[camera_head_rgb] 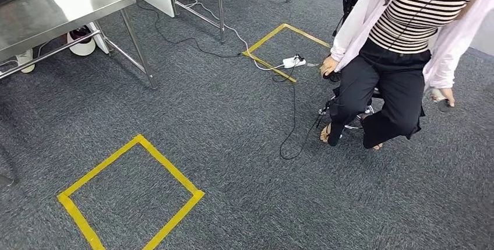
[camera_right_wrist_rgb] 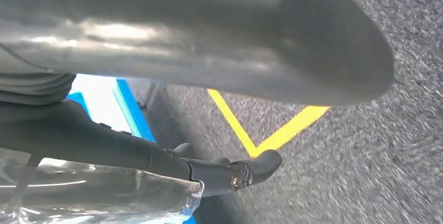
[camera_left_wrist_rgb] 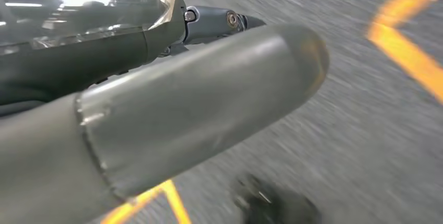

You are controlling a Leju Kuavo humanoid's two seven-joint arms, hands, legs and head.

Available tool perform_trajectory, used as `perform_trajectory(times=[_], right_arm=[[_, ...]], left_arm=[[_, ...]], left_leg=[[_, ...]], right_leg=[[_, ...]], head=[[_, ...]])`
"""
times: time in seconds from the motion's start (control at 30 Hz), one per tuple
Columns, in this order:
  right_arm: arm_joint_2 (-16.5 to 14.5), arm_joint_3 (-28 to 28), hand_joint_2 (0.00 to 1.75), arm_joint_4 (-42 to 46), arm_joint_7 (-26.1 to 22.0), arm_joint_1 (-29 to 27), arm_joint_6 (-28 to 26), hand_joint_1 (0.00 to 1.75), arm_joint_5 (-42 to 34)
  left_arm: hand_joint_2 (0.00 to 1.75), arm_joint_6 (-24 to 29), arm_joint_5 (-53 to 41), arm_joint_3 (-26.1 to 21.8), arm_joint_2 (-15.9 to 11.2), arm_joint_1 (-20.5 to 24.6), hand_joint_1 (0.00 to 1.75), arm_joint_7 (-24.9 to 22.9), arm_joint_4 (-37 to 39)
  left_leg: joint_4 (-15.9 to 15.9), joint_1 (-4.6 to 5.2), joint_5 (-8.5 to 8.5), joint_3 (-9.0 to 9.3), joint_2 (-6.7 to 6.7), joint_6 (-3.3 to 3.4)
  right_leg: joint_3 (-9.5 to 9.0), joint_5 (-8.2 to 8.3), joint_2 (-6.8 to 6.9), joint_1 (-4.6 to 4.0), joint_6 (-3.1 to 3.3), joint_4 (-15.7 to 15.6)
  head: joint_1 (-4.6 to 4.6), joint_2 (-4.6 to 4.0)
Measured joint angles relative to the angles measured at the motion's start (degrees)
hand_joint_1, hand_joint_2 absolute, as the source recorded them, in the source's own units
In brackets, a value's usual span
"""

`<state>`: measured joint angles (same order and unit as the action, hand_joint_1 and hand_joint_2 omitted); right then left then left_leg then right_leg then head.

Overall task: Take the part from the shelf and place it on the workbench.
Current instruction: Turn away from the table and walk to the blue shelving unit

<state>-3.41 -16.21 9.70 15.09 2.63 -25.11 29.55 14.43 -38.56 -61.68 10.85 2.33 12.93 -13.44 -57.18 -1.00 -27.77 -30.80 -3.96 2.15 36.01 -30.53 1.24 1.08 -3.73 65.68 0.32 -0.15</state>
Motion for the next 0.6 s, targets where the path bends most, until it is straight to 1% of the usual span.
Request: perform_trajectory(times=[0.03, 0.07, 0.1, 0.13, 0.17, 0.2, 0.23, 0.27, 0.3, 0.33, 0.37, 0.4, 0.43, 0.47, 0.5, 0.53, 0.57, 0.6], right_arm=[[-0.2, 0.2, 0.0, 0.0, -0.2, 0.1, -0.2, 0.0, 0.3], [-0.3, 0.4, 0.0, 0.0, -0.5, 0.2, -0.5, 0.0, 0.5], [-0.5, 0.5, 0.0, 0.0, -0.8, 0.3, -1.0, 0.0, 0.9], [-0.8, 0.6, 0.0, 0.0, -1.1, 0.5, -1.4, 0.0, 1.3], [-0.9, 0.6, 0.0, 0.0, -1.5, 0.6, -1.7, 0.0, 1.6], [-1.1, 0.6, 0.0, 0.0, -1.9, 0.6, -1.8, 0.0, 1.9], [-1.1, 0.6, 0.0, 0.0, -2.2, 0.6, -1.9, 0.0, 2.3], [-1.2, 0.7, 0.0, 0.0, -2.7, 0.6, -2.1, 0.0, 2.5], [-1.3, 0.7, 0.0, 0.0, -3.1, 0.6, -2.3, 0.0, 2.4], [-1.5, 0.9, 0.0, 0.0, -3.6, 0.7, -2.6, 0.0, 1.8], [-1.7, 1.3, 0.0, 0.0, -4.1, 0.7, -2.9, 0.0, 0.6], [-1.8, 2.0, 0.0, 0.0, -4.8, 0.7, -3.2, 0.0, -1.1], [-1.9, 3.1, 0.0, 0.0, -5.5, 0.7, -3.5, 0.0, -3.3], [-2.0, 4.5, 0.0, 0.0, -6.4, 0.8, -3.6, 0.0, -6.0], [-2.1, 6.2, 0.0, 0.1, -7.4, 0.9, -3.7, 0.0, -8.9], [-2.2, 8.1, 0.0, 0.1, -8.4, 1.0, -3.8, 0.0, -11.4], [-2.4, 9.9, 0.0, 0.2, -9.2, 1.2, -4.0, 0.0, -13.1], [-2.6, 11.5, 0.0, 0.2, -9.7, 1.3, -4.2, 0.0, -13.8]], left_arm=[[0.0, -0.2, 1.1, -0.2, -0.2, 0.1, 0.0, 1.3, -0.1], [0.0, 0.0, 2.5, -0.6, -0.5, 0.3, 0.0, 2.6, -0.1], [0.0, 0.5, 4.6, -1.3, -0.7, 0.6, 0.0, 4.0, -0.1], [0.0, 1.1, 6.6, -2.5, -0.9, 1.1, 0.0, 5.1, -0.1], [0.0, 2.1, 8.0, -3.6, -0.9, 1.6, 0.0, 5.6, -0.1], [0.0, 3.8, 8.1, -4.5, -0.9, 2.1, 0.0, 4.9, -0.1], [0.0, 6.3, 6.8, -5.0, -0.8, 2.4, 0.0, 3.2, 0.0], [0.0, 8.9, 4.8, -5.0, -0.7, 2.5, 0.0, 1.0, 0.1], [0.0, 11.0, 2.8, -4.8, -0.5, 2.5, 0.0, -1.3, 0.3], [0.0, 12.2, 1.5, -4.5, -0.4, 2.5, 0.0, -3.0, 0.5], [0.0, 12.7, 1.0, -4.4, -0.3, 2.5, 0.0, -4.1, 0.7], [0.0, 12.8, 1.3, -4.3, -0.3, 2.5, 0.0, -4.6, 0.9], [0.0, 12.6, 2.3, -4.4, -0.3, 2.5, 0.0, -4.8, 0.9], [0.0, 12.5, 3.6, -4.7, -0.5, 2.5, 0.0, -4.9, 1.0], [0.0, 12.3, 5.3, -5.3, -0.7, 2.6, 0.0, -4.8, 1.0], [0.0, 12.1, 7.2, -6.1, -1.0, 2.7, 0.0, -4.7, 1.0], [0.0, 11.8, 8.8, -7.0, -1.2, 2.7, 0.0, -4.5, 1.0], [0.0, 11.6, 10.0, -7.9, -1.3, 2.8, 0.0, -4.3, 1.0]], left_leg=[[0.0, 0.13, -0.17, 0.21, -0.57, -0.28], [-0.1, 0.26, -0.39, 0.44, -1.1, -0.62], [-0.1, 0.38, -0.6, 0.68, -1.62, -0.99], [0.0, 0.4, -0.74, 0.92, -2.18, -1.4], [0.1, 0.31, -0.83, 1.15, -2.72, -1.76], [-0.1, 0.16, -1.11, 1.26, -2.47, -2.15], [-0.9, -0.01, -1.9, 1.05, -1.48, -2.47], [-3.0, -0.11, -3.41, 0.25, 0.04, -2.68], [-6.5, -0.19, -5.52, -1.25, 1.86, -2.82], [-10.6, -0.19, -7.67, -3.17, 3.09, -2.84], [-14.5, -0.19, -9.19, -5.08, 3.72, -2.86], [-16.9, -0.18, -9.61, -6.41, 4.0, -2.86], [-17.0, -0.2, -8.7, -6.69, 4.11, -2.83], [-14.9, -0.26, -6.81, -5.97, 4.24, -2.77], [-11.0, -0.4, -4.3, -4.38, 4.92, -2.7], [-6.9, -0.54, -2.28, -2.68, 5.97, -2.64], [-3.7, -0.65, -0.97, -1.42, 6.83, -2.56], [-1.7, -0.66, -0.35, -0.69, 7.48, -2.42]], right_leg=[[-2.3, 1.44, 1.51, -0.12, -0.08, -4.1], [-3.88, 2.47, 2.66, -0.26, 0.21, -7.0], [-4.57, 3.05, 3.41, -0.43, 0.68, -8.5], [-4.41, 3.3, 3.17, -0.7, 1.25, -8.6], [-4.31, 3.45, 2.48, -0.74, 1.83, -8.7], [-4.42, 3.6, 1.84, -0.54, 2.3, -8.8], [-4.58, 3.81, 1.23, -0.32, 2.79, -8.9], [-4.76, 4.04, 0.61, -0.03, 3.22, -9.0], [-4.89, 4.18, -0.04, 0.15, 3.52, -9.1], [-4.83, 4.26, -0.7, 0.04, 3.71, -9.0], [-4.81, 4.27, -1.43, -0.07, 3.77, -9.0], [-4.83, 4.27, -2.2, -0.16, 3.77, -9.0], [-4.93, 4.26, -2.98, -0.2, 3.77, -9.0], [-5.06, 4.24, -3.76, -0.21, 3.75, -8.9], [-5.18, 4.23, -4.59, -0.2, 3.73, -8.9], [-5.16, 4.16, -5.38, -0.36, 3.63, -8.7], [-5.02, 4.09, -6.09, -0.5, 3.46, -8.5], [-4.74, 4.07, -6.7, -0.65, 3.2, -8.4]], head=[[0.01, 0.0], [-0.02, 0.01], [-0.05, 0.01], [-0.07, 0.01], [-0.08, 0.01], [-0.12, 0.01], [-0.2, 0.01], [-0.32, 0.01], [-0.45, 0.0], [-0.51, 0.01], [-0.52, 0.01], [-0.51, 0.01], [-0.5, 0.01], [-0.49, 0.01], [-0.5, 0.01], [-0.49, 0.01], [-0.46, 0.01], [-0.45, 0.01]])
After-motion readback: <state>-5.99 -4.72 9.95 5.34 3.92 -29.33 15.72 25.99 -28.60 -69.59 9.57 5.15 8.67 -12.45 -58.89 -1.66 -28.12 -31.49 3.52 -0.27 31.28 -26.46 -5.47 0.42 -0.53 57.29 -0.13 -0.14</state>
